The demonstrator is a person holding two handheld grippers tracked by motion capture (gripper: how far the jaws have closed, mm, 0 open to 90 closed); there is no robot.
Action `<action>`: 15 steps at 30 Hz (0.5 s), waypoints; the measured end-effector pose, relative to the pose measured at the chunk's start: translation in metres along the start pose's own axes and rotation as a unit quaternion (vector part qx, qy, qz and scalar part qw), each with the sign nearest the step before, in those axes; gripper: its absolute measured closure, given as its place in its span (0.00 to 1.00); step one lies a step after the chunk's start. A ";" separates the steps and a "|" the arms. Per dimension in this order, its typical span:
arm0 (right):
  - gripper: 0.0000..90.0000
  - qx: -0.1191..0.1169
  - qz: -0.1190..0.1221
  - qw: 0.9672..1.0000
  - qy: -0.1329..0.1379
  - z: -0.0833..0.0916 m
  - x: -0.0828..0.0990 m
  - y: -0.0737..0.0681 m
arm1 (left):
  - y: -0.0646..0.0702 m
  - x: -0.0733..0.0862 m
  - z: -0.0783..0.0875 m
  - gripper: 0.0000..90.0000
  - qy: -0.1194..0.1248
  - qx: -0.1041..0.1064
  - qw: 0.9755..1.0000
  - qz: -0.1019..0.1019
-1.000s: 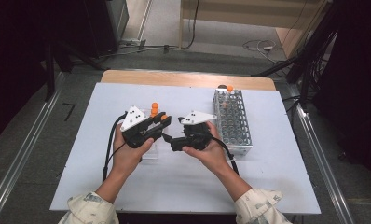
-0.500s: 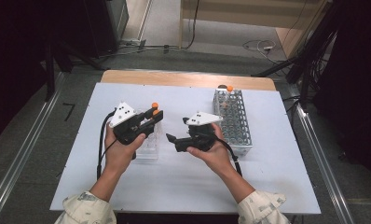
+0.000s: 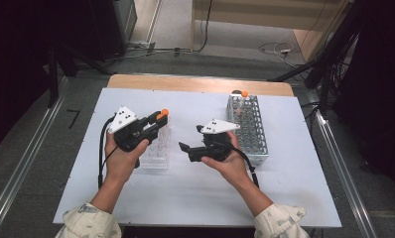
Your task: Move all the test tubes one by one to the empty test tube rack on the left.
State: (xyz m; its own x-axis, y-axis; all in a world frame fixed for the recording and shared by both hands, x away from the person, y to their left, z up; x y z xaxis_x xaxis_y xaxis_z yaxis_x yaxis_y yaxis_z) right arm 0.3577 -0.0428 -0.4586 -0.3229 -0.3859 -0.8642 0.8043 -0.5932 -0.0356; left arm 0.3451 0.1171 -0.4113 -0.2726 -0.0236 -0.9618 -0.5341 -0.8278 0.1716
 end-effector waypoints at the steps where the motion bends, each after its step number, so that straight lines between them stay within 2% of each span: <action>1: 0.17 0.000 0.001 1.000 0.000 0.000 0.000 0.000 | -0.001 0.000 0.000 0.79 -0.001 -0.001 1.000 -0.001; 15: 0.18 0.001 -0.004 1.000 0.003 0.004 -0.001 0.001 | -0.008 0.005 -0.001 0.78 -0.002 -0.012 1.000 0.004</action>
State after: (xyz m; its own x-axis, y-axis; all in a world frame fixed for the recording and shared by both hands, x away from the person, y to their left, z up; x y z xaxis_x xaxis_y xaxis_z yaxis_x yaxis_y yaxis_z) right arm 0.3572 -0.0462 -0.4556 -0.3259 -0.3763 -0.8673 0.8006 -0.5978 -0.0415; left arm 0.3489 0.1234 -0.4176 -0.2803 -0.0273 -0.9595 -0.5131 -0.8405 0.1738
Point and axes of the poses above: each handheld gripper's, and its own axes: z roughly backward along the jaws, x roughly out of its underside, y roughly to its right, the point moved 7 cm from there along -z, roughly forward along the jaws, and after that the axes turned 1 degree about x, right-handed, at the moved point
